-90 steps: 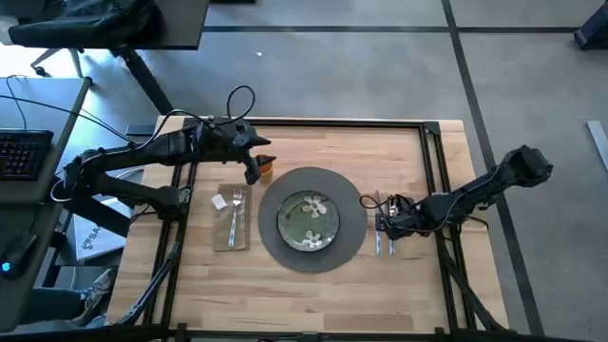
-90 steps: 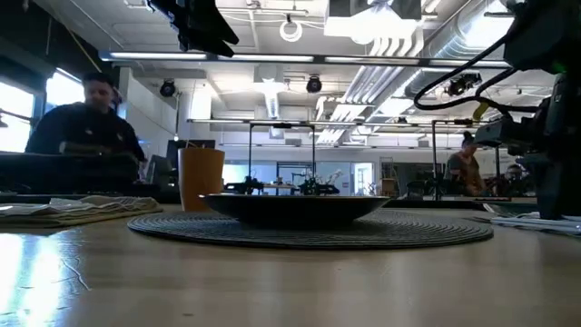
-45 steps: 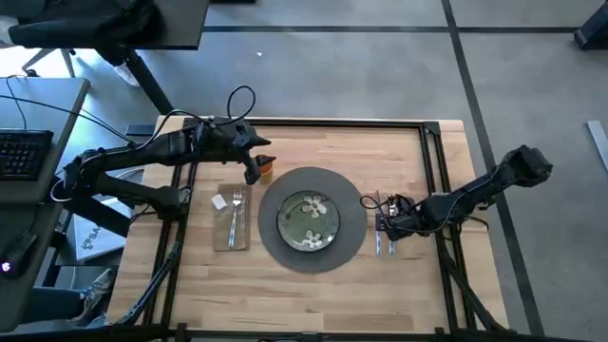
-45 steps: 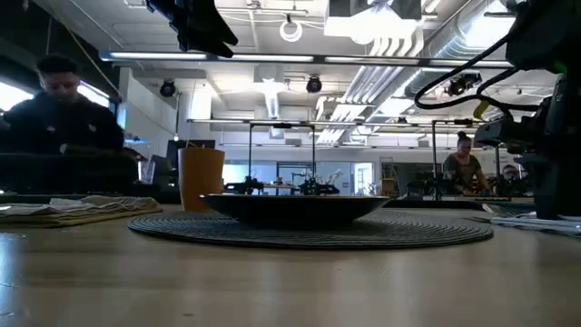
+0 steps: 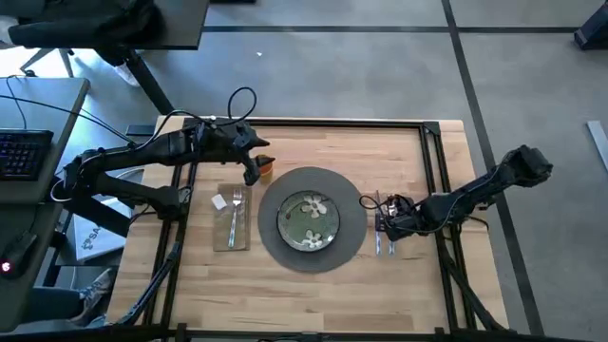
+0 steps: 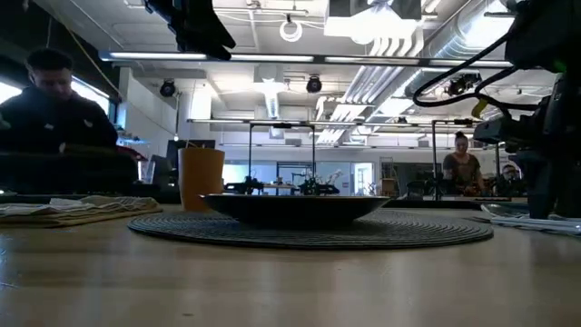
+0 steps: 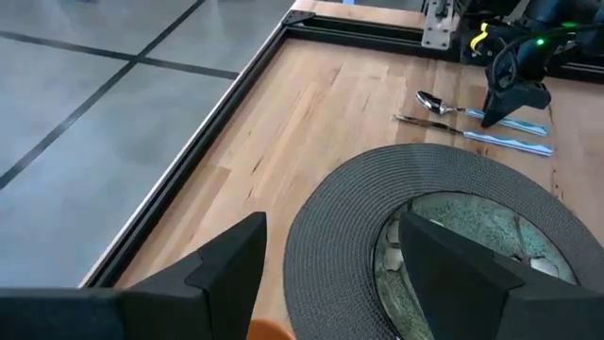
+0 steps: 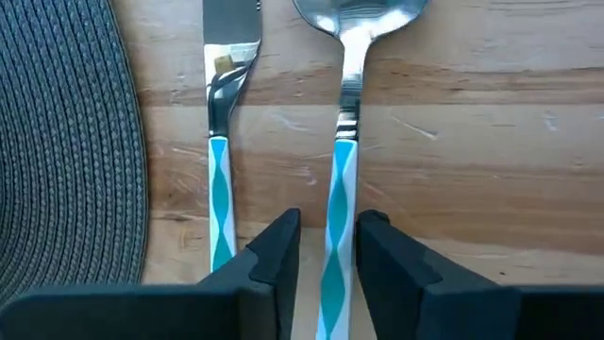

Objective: Set table place
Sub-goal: Move the white patterned spoon to the right of the white patterned knife, then adjust the brown table napkin

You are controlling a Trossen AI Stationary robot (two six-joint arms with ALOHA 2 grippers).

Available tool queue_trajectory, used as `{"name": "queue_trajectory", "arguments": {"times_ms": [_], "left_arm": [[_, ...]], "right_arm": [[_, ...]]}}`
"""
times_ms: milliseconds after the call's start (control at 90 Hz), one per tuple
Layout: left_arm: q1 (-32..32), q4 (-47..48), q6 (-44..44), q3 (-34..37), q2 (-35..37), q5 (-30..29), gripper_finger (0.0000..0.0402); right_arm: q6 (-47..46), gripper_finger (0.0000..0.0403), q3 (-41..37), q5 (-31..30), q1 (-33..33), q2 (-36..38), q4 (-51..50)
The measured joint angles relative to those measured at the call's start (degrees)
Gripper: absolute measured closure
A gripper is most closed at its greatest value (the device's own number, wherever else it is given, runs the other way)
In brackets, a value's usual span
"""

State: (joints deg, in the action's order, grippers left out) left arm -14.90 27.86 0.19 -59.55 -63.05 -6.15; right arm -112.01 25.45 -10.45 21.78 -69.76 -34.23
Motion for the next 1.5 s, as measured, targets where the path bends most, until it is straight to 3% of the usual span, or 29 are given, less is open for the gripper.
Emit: {"name": "queue_trajectory", "arguments": {"times_ms": [656, 967, 1122, 1267, 1378, 1500], "left_arm": [[0.0, 1.01, -0.04, 0.0, 0.0, 0.04, 0.0179], [0.0, 1.03, 0.02, 0.0, 0.0, 1.4, 0.0179], [0.0, 1.04, 0.04, 0.0, 0.0, 1.38, 0.0179], [-0.11, 2.68, 0.1, 0.0, -0.01, 0.9, 0.0179], [-0.41, 4.88, 0.96, 0.02, 0.02, 0.9, 0.0179], [-0.46, 5.73, 1.11, 0.04, 0.52, 0.82, 0.0179]], "right_arm": [[2.99, 0.0263, 0.19, -1.34, -0.02, 0.46, -0.85], [4.78, 0.0263, 7.76, -8.3, -0.95, 6.81, -21.91], [6.59, 0.0263, 13.91, -17.72, -4.63, 10.86, -29.04], [19.43, 0.0263, 24.37, -28.57, -13.22, 12.66, -32.77], [38.33, 0.0263, 34.83, -33.4, -22.4, 12.17, -30.23], [62.6, 0.0263, 45.56, -34.12, -32.43, 10.05, -19.52]]}}
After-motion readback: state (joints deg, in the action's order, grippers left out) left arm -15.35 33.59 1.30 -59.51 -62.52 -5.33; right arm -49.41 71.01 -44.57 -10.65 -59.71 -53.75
